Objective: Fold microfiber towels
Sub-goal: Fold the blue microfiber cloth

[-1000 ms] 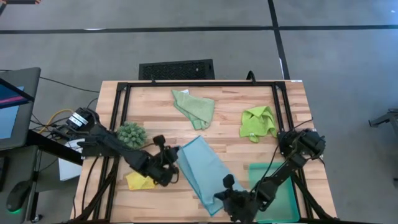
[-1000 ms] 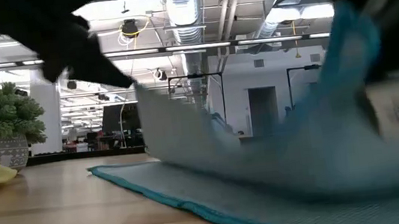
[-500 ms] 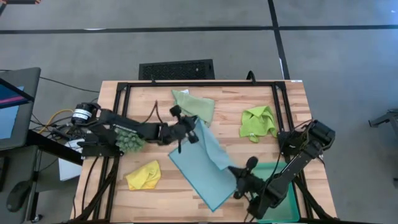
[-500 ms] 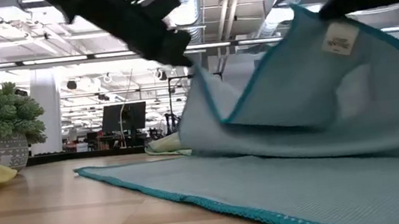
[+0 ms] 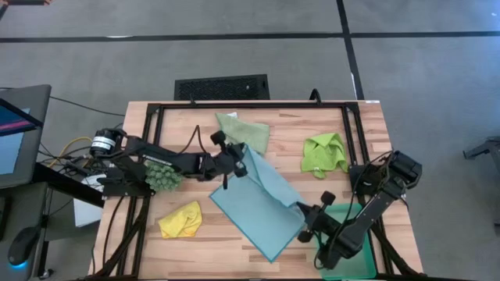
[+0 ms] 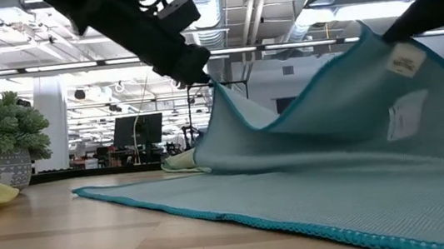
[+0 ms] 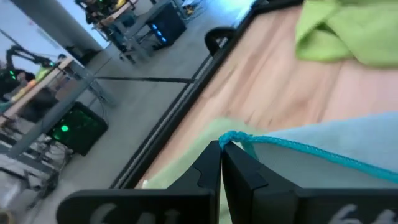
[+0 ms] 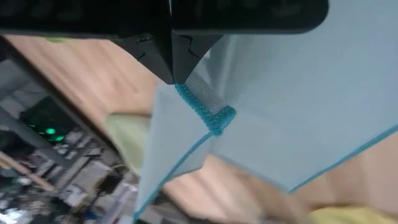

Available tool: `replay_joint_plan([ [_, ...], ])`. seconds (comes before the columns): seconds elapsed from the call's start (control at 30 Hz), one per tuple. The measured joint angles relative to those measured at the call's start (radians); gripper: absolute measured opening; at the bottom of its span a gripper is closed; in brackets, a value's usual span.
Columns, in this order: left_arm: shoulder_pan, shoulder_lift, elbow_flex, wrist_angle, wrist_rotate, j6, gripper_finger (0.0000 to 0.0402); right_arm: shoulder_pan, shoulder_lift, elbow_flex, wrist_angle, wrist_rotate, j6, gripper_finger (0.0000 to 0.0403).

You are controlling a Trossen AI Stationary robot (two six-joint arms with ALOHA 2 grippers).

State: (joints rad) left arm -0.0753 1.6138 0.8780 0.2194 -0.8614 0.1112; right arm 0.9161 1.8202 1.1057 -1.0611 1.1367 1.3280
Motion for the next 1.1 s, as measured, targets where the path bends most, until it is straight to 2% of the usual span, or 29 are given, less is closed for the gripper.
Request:
replay_joint_plan([
  [0.1,-0.055,0.000,0.000,-0.109,-0.114,-0.037,0.0000,0.006,0.000,0.000,0.101,-0.038,-0.123,0.0007],
  [0.17,-0.090,-0.012,0.000,-0.223,-0.138,-0.093,0.0000,0.006,0.000,0.000,0.185,-0.068,-0.214,0.0007],
  [0.37,-0.179,-0.060,0.000,-0.607,0.006,-0.367,0.0000,-0.009,0.000,0.000,0.513,-0.169,-0.565,0.0007],
  [0.5,-0.236,-0.080,0.000,-0.737,0.123,-0.460,0.0000,-0.032,0.000,0.000,0.668,-0.251,-0.720,0.0007],
  [0.63,-0.283,-0.075,0.000,-0.804,0.235,-0.543,0.0000,-0.043,0.000,0.000,0.688,-0.279,-0.758,0.0007],
  [0.8,-0.330,-0.074,-0.030,-0.827,0.321,-0.640,0.0000,-0.038,0.000,0.000,0.678,-0.281,-0.760,0.0007],
  [0.93,-0.362,-0.074,-0.063,-0.831,0.339,-0.697,0.0000,-0.039,0.000,0.000,0.676,-0.275,-0.760,0.0008],
  [1.1,-0.374,-0.074,-0.065,-0.841,0.340,-0.724,0.0000,-0.024,-0.001,0.000,0.673,-0.209,-0.751,0.0008],
])
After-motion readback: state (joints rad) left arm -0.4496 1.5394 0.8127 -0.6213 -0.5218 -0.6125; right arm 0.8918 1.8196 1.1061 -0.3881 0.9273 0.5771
